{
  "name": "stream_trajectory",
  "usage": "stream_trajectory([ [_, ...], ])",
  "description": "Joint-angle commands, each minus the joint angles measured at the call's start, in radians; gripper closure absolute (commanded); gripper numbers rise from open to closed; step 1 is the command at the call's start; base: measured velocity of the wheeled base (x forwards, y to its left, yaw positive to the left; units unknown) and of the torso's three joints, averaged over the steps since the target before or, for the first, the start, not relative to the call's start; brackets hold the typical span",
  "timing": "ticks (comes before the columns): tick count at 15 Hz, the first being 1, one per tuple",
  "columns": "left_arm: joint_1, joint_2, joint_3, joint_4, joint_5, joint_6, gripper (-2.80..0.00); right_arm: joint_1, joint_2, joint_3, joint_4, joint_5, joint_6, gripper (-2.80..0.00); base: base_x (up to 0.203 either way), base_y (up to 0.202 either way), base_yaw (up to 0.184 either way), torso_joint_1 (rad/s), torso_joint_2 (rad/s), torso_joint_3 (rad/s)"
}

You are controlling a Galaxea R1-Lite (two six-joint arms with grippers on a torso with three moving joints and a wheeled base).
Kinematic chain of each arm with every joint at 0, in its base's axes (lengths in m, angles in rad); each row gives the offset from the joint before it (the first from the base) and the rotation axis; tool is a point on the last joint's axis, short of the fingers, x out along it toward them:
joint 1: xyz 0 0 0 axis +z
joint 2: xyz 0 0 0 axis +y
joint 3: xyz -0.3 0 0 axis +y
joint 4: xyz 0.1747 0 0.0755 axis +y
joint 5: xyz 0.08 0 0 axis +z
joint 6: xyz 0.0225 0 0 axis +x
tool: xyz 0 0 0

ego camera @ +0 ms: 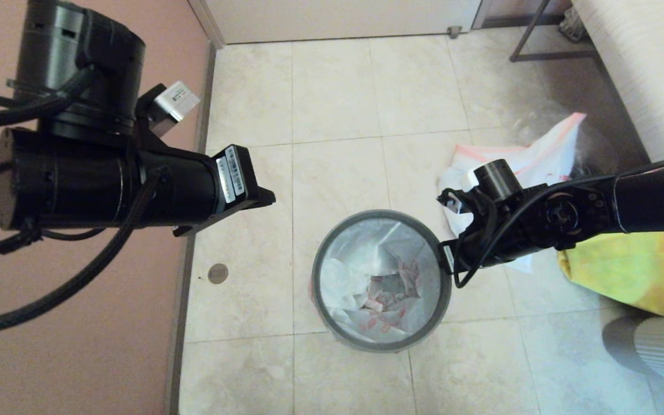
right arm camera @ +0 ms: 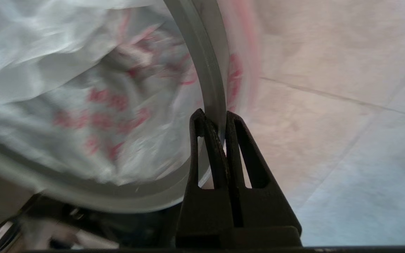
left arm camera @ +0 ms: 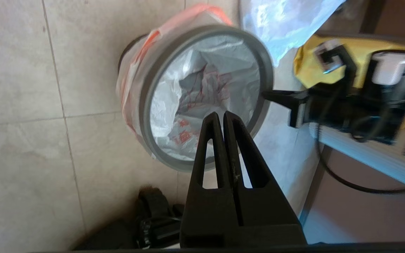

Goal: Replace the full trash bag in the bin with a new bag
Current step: Place the trash can ring on the trash can

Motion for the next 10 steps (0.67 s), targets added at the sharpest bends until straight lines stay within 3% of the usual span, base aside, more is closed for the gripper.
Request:
stream_trajectory([
  [1, -0.004, -0.017, -0.003, -0.001, 0.003, -0.003, 0.0, -0.001, 0.032, -0.014, 0.001, -0.021, -0.002, 0.0, 0.0, 0.0, 0.0, 0.0, 0.0, 0.0],
  [10, -0.004, -0.011, -0.008, 0.001, 0.003, 0.015, 0.0, 0.033, 0.084, -0.066, 0.001, -0.093, -0.086, 0.0, 0.0, 0.0, 0.0, 0.0, 0.0, 0.0],
])
